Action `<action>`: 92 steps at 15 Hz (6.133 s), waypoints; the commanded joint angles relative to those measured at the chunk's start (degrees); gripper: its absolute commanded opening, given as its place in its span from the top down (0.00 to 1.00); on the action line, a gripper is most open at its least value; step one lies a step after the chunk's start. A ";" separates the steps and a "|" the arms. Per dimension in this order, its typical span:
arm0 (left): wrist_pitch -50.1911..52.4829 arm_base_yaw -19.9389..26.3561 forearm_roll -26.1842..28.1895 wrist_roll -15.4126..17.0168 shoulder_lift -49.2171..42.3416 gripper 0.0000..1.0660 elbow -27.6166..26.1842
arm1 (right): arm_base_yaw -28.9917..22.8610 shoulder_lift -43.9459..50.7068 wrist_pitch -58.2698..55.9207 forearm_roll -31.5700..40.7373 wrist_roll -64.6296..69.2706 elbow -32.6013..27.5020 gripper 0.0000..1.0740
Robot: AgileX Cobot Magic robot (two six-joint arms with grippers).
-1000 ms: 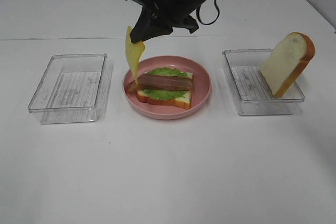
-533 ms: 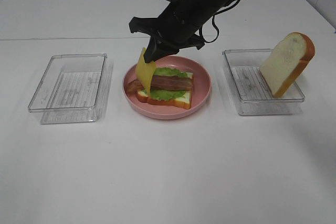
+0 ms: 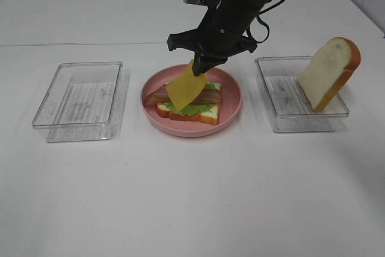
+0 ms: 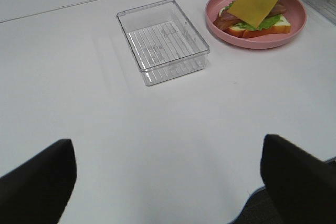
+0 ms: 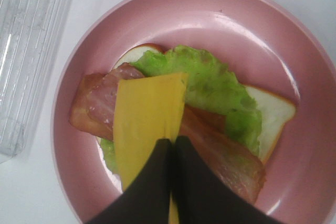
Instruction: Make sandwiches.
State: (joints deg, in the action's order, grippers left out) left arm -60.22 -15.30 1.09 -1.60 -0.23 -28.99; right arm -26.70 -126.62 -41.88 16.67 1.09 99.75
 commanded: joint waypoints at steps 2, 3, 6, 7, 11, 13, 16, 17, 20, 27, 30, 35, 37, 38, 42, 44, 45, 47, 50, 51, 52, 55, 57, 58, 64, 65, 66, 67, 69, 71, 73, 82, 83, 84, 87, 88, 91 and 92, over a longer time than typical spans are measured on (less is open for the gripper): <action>0.63 0.00 0.23 0.17 -1.43 0.16 0.29 | 0.11 0.29 0.63 -0.80 1.32 -0.11 0.68; 0.63 0.00 0.23 0.17 -1.43 0.16 0.29 | 0.11 0.46 0.00 -0.74 1.32 -0.06 0.54; 0.63 0.00 0.23 0.17 -1.43 0.16 0.29 | 0.11 2.46 -2.92 -2.41 1.32 0.00 0.30; 0.63 0.00 0.23 0.17 -1.43 0.16 0.29 | 0.11 4.07 -3.78 -4.47 1.32 0.00 0.30; 0.63 0.00 0.23 0.17 -1.43 0.16 0.29 | 3.90 10.03 -7.05 -7.28 1.32 0.06 0.30; 0.63 0.00 0.23 0.17 -1.43 0.16 0.29 | 11.29 14.67 -9.40 -7.45 1.32 0.06 0.30; 0.63 0.00 0.23 0.17 -1.43 0.16 0.29 | 17.93 16.73 -11.57 -9.85 1.32 0.06 0.30; 0.63 0.00 0.23 0.17 -1.43 0.16 0.29 | 21.77 16.84 -13.24 -10.71 1.32 0.06 0.30; 0.63 0.00 0.23 0.17 -1.43 0.16 0.29 | 27.04 16.73 -14.84 -11.52 1.15 -0.06 0.30; 0.63 0.00 0.23 0.17 -1.43 0.16 0.29 | 29.28 10.31 -16.73 -11.23 -3.15 -0.11 0.30; 0.63 0.00 0.23 0.17 -1.43 0.16 0.29 | 29.28 6.59 -16.73 -11.23 -3.27 -0.11 0.31; 0.63 0.00 0.23 0.17 -1.43 0.16 0.29 | 29.28 5.21 -16.33 -10.83 -3.44 -0.11 0.98; 0.63 0.00 0.23 0.17 -1.43 0.16 0.29 | 29.28 5.67 -16.50 -8.59 -3.44 -0.11 1.00; 0.63 0.00 0.23 0.17 -1.43 0.16 0.29 | 29.28 6.30 -16.44 -7.16 -3.44 -0.06 1.00; 0.63 0.00 0.23 0.17 -1.43 0.16 0.29 | 29.28 11.69 -17.19 3.67 -7.51 -0.06 1.00; 0.63 0.00 0.23 0.17 -1.43 0.16 0.29 | 29.16 13.58 -17.82 9.51 -9.63 -0.06 1.00; 0.63 0.00 0.23 0.17 -1.43 0.16 0.29 | 29.16 14.15 -18.85 13.87 -11.12 -0.06 1.00; 0.63 0.00 0.23 0.17 -1.43 0.16 0.29 | 28.42 14.15 -20.97 20.05 -13.81 -0.17 1.00; 0.63 0.00 0.23 0.17 -1.43 0.16 0.29 | 23.20 14.15 -20.28 24.52 -14.95 -2.41 1.00; 0.63 0.00 0.23 0.17 -1.43 0.16 0.29 | 20.63 14.15 -18.68 25.32 -15.30 -3.55 1.00; 0.63 0.00 0.23 0.17 -1.43 0.16 0.29 | 19.48 14.15 -17.59 25.55 -15.30 -4.18 1.00; 0.63 0.00 0.23 0.17 -1.43 0.16 0.29 | 12.49 13.18 -7.22 32.14 -15.24 -9.45 1.00; 0.63 0.00 0.23 0.17 -1.43 0.16 0.29 | 11.23 12.43 -2.06 37.41 -15.30 -12.83 1.00; 0.63 0.00 0.23 0.17 -1.43 0.16 0.29 | 10.89 12.26 -0.11 39.36 -15.47 -15.30 1.00; 0.63 0.00 0.23 0.17 -1.43 0.16 0.29 | 10.60 10.89 7.85 56.38 -23.72 -24.29 1.00; 0.63 0.00 0.23 0.17 -1.43 0.16 0.29 | 10.60 10.03 8.54 59.07 -24.87 -24.29 1.00; 0.63 0.00 0.23 0.17 -1.43 0.16 0.29 | 10.60 9.00 9.05 61.08 -25.04 -24.29 1.00; 0.63 0.00 0.23 0.17 -1.43 0.16 0.29 | 10.60 6.65 9.22 61.71 -25.61 -24.29 1.00; 0.63 0.00 0.23 0.17 -1.43 0.16 0.29 | 10.60 5.16 9.17 61.59 -25.67 -24.29 1.00; 0.63 0.00 0.23 0.17 -1.43 0.16 0.29 | 10.60 4.64 9.40 61.54 -25.67 -24.29 1.00; 0.63 0.00 0.23 0.17 -1.43 0.16 0.29 | 10.60 4.64 10.49 61.48 -25.67 -24.29 1.00; 0.63 0.00 0.23 0.17 -1.43 0.16 0.29 | 10.71 5.27 9.00 52.25 -25.67 -24.29 0.31; 0.63 0.00 0.23 0.17 -1.43 0.16 0.29 | 10.71 6.02 8.94 50.13 -25.67 -24.29 0.31; 0.63 0.00 0.23 0.17 -1.43 0.16 0.29 | 10.71 7.33 8.94 47.50 -25.44 -24.29 0.31; 0.63 0.00 0.23 0.17 -1.43 0.16 0.29 | 10.71 11.46 8.59 35.24 -18.22 -24.29 0.31; 0.63 0.00 0.23 0.17 -1.43 0.16 0.29 | 10.71 13.12 8.08 28.53 -14.21 -24.29 0.31; 0.63 0.00 0.23 0.17 -1.43 0.16 0.29 | 10.71 20.51 1.43 6.42 -3.27 -24.29 0.31; 0.63 0.00 0.23 0.17 -1.43 0.16 0.29 | 10.71 22.86 -1.89 2.01 -2.52 -24.29 0.31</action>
State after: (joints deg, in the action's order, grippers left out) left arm -60.22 -15.30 1.03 -1.60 -0.23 -28.99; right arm -16.04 -104.79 -42.34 21.14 -2.46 75.63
